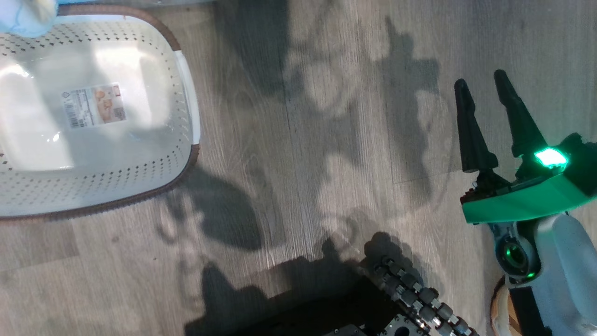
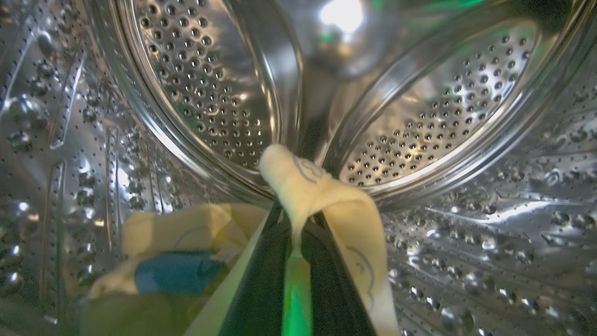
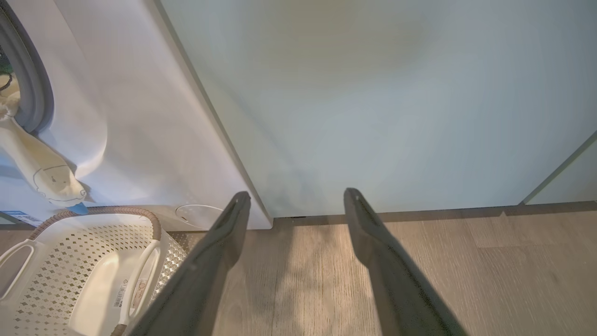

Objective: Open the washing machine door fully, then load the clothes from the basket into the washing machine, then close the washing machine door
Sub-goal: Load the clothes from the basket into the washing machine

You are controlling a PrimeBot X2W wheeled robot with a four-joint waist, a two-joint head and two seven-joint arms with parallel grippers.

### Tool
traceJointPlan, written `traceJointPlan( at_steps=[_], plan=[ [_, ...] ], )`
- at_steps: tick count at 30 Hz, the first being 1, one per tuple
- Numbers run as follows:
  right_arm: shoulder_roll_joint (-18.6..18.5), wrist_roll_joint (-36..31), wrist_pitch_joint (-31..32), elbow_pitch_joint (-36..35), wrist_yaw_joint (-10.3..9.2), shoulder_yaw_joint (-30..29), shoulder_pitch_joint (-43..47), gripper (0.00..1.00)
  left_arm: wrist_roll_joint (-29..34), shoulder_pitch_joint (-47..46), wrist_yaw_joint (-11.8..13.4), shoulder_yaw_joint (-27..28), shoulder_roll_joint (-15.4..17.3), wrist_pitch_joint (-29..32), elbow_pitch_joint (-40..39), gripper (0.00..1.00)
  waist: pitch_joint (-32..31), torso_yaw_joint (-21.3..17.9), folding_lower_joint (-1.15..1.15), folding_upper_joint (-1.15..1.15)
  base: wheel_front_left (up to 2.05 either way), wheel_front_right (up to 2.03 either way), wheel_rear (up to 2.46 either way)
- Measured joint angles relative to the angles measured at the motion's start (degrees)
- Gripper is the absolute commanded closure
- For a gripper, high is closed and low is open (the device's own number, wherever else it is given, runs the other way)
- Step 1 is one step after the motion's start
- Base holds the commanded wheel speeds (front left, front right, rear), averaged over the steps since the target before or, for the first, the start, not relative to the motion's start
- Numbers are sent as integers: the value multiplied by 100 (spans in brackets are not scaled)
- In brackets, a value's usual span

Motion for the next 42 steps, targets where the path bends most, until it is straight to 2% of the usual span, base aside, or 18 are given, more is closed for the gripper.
traceJointPlan(
  at_steps=[10,25,30,31,32,33,34,35,42],
  plan=[
    [0,0,0,-1,1,18,-4,0,202,-269,1,48,38,1,-189,100,132,-95,0,0,0,0,0],
    [0,2,0,2,0,34,-12,0,420,-297,1,404,-48,1,-1210,100,188,-123,0,0,0,0,0],
    [1,2,0,15,1,49,-12,0,489,-106,2,543,-119,1,-1088,100,142,-99,0,0,0,0,0],
    [1,2,0,18,0,48,-12,0,489,-54,8,569,-135,1,-981,87,126,-91,0,0,0,0,0],
    [1,1,0,19,1,47,-12,0,490,-11,32,576,-155,1,-873,62,110,-81,0,0,0,0,0],
    [1,1,0,26,1,45,-12,0,490,26,55,580,-177,1,-749,50,90,-71,0,0,0,0,0],
    [1,1,0,34,1,42,-11,0,490,49,55,586,-204,1,-628,19,68,-60,0,0,0,0,0],
    [1,0,0,40,0,32,-10,0,490,56,54,586,-232,1,-526,0,45,-48,0,0,0,0,0],
    [1,-11,0,53,1,-48,-4,0,541,57,51,516,-348,1,69,0,-197,52,0,0,0,0,0]
  ],
)
